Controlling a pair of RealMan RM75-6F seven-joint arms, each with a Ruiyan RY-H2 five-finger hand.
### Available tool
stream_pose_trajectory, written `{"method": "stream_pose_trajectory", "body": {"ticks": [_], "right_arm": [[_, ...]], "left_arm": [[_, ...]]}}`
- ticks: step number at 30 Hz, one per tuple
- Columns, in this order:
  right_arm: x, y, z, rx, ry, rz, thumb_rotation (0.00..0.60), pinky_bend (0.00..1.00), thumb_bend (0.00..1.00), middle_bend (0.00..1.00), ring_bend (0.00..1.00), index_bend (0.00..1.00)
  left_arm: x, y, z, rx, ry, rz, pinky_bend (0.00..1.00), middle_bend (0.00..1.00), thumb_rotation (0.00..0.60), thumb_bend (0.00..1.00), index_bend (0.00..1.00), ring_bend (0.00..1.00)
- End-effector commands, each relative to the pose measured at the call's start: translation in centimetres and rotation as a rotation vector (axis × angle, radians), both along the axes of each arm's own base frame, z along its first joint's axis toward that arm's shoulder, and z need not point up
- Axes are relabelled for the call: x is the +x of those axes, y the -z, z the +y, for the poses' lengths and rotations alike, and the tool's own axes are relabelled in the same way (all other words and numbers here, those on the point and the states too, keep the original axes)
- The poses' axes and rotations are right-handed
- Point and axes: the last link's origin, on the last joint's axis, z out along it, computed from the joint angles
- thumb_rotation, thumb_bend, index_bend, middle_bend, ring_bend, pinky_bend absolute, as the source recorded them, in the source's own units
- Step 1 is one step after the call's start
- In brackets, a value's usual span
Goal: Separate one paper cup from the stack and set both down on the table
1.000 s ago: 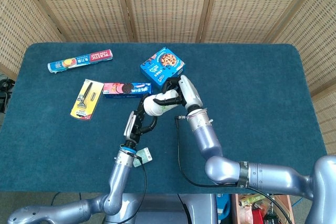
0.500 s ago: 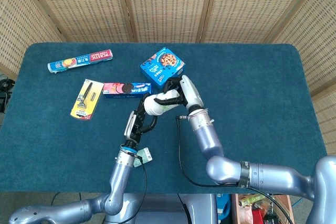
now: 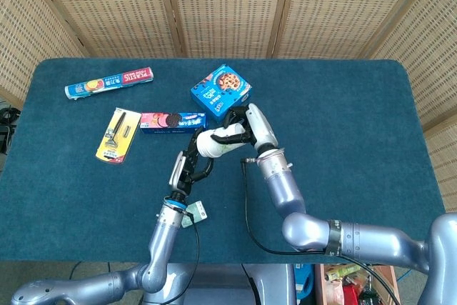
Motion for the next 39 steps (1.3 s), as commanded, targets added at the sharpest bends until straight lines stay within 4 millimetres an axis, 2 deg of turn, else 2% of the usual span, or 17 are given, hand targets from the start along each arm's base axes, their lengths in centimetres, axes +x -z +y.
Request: {"method": "stream_pose_trajectory", "body": {"ticks": [1,16,26,39], "right_arm": [[0.0,0.0,0.0,-0.001,0.000,-0.001,0.600,0.80,0.28,0.68,0.55,0.77],[-1.1,-1.0,-0.4,-0.028,0.020,0.013,0.600,0.80,0.28,0.68,0.55,0.77],[-1.9,-1.8,-0.5,-0.047,0.036,0.018,0.600,0.80,0.28,0.68,0.55,0.77],[-3.5,-2.6,0.5,-0.060,0.052,0.043,0.600,0.80,0.28,0.68,0.55,0.77]], "left_arm": [[-0.2,-0.1,0.0,0.001,-0.001,0.003,0.00,0.00,0.600,0.55,0.55,0.00],[-2.6,-1.0,0.5,0.027,-0.040,0.036,0.00,0.00,0.600,0.56,0.57,0.00],[-4.4,-3.1,-0.3,0.070,-0.032,0.080,0.00,0.00,0.600,0.56,0.58,0.00],[-6.9,-5.9,-1.3,0.113,-0.047,0.185,0.00,0.00,0.600,0.56,0.58,0.00]]}}
